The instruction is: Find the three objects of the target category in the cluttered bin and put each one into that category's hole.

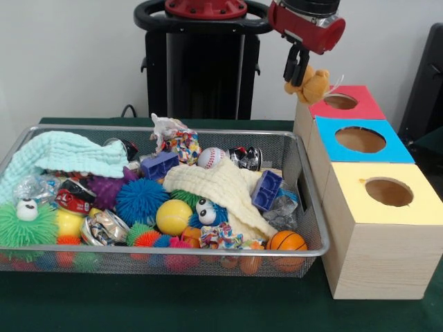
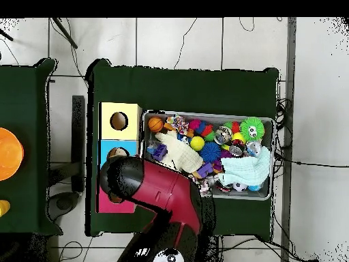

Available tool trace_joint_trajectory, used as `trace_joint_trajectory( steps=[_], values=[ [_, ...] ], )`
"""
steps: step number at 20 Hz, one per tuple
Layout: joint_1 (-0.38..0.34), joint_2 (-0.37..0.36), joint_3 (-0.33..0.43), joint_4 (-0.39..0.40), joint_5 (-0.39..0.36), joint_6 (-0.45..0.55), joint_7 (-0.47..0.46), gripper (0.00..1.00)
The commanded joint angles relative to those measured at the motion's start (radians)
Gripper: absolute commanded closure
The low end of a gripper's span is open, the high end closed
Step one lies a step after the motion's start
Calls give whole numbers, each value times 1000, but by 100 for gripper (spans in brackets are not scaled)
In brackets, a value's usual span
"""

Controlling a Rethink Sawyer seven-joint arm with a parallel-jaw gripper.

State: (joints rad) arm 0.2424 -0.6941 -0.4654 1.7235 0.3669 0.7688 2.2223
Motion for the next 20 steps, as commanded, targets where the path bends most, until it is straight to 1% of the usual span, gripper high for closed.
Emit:
trace_joint_trajectory(
  steps=[1,8,13,17,20],
  values=[
    [4,32,72,42,-34,8,140,100],
    [15,56,57,41,-23,0,180,100],
    [40,50,42,52,-5,51,234,100],
    [41,47,43,68,9,74,242,100],
    [44,49,38,77,31,99,277,100]
  ],
)
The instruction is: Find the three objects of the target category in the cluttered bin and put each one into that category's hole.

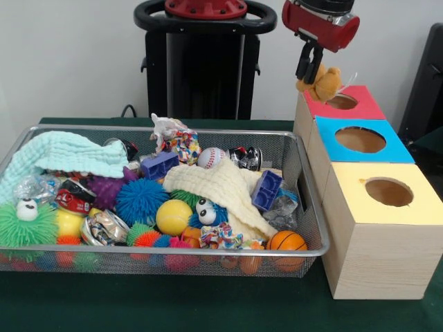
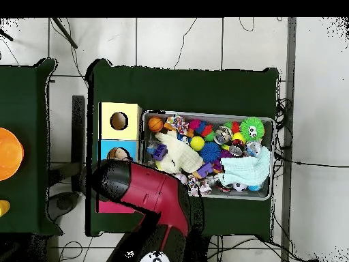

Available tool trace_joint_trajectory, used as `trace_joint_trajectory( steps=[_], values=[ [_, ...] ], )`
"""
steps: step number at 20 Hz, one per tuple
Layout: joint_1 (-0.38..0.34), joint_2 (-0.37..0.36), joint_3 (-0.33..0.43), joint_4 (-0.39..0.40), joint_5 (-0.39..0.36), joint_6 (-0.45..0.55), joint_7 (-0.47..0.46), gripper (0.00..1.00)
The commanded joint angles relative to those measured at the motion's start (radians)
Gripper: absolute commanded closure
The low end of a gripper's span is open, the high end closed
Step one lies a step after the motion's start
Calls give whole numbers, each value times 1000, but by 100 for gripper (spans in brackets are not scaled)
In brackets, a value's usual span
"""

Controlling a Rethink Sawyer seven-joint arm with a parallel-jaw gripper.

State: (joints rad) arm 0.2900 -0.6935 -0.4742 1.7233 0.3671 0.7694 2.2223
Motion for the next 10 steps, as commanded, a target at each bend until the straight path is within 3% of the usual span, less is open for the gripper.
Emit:
trace_joint_trajectory(
  steps=[1,10],
  values=[
    [-4,47,47,79,34,105,280,100],
    [8,76,34,102,47,78,315,100]
  ],
)
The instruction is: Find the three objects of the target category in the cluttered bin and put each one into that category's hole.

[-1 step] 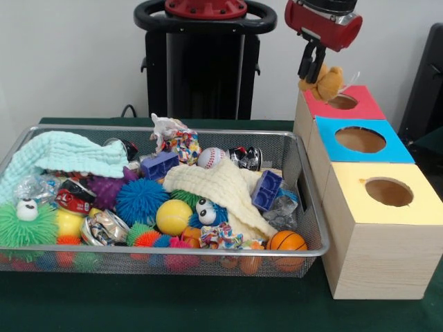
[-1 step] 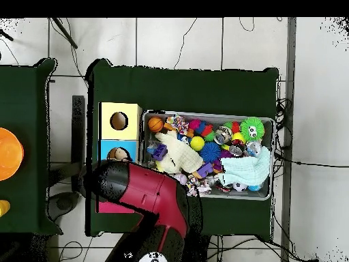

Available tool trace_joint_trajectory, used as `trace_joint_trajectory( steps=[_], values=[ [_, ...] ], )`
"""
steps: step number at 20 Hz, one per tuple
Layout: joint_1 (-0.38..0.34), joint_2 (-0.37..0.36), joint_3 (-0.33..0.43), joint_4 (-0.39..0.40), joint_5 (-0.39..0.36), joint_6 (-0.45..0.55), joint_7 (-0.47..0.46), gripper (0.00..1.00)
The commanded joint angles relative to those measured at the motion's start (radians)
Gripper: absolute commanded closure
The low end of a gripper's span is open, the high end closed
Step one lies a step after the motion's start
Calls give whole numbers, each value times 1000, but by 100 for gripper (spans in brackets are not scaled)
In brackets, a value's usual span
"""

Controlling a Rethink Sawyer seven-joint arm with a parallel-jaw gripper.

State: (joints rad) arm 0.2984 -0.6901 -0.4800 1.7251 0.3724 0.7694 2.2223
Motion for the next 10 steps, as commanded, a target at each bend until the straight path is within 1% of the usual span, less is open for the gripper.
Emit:
trace_joint_trajectory(
  steps=[1,6,7,10],
  values=[
    [1,76,41,103,44,69,315,100],
    [1,99,34,115,61,43,330,100],
    [0,113,31,115,71,54,350,100],
    [4,106,41,114,76,75,333,100]
  ],
)
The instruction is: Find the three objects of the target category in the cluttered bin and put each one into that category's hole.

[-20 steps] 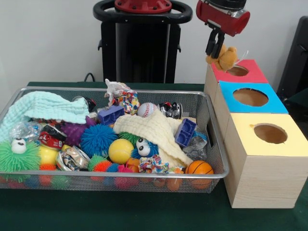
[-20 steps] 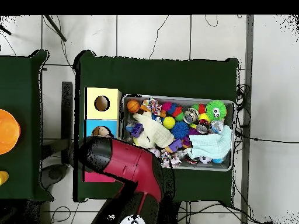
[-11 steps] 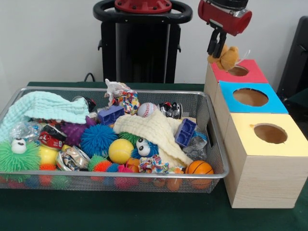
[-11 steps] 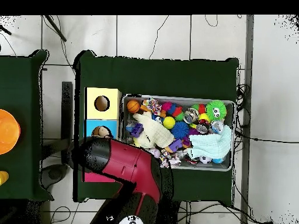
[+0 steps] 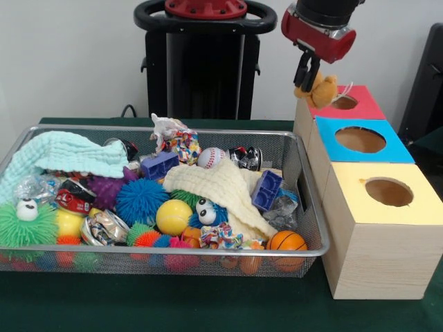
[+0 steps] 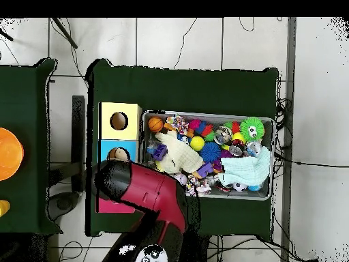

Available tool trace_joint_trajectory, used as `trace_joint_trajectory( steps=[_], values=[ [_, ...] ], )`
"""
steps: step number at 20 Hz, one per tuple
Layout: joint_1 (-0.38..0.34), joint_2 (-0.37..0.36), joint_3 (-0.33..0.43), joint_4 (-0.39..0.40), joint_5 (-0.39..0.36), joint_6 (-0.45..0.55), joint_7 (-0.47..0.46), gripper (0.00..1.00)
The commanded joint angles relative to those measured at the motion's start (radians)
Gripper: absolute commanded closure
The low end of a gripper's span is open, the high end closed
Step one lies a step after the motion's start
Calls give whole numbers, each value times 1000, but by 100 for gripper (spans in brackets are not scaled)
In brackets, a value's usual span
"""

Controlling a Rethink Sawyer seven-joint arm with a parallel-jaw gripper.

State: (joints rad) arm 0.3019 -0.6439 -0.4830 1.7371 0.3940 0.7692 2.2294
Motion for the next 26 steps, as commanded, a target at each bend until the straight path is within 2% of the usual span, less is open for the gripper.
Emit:
trace_joint_trajectory(
  steps=[1,8,18,22,26],
  values=[
    [6,47,49,111,59,77,321,100],
    [51,0,50,139,56,100,309,100],
    [92,-25,39,115,49,167,333,100],
    [101,-12,46,126,56,131,327,100],
    [98,16,62,154,67,51,308,100]
  ],
)
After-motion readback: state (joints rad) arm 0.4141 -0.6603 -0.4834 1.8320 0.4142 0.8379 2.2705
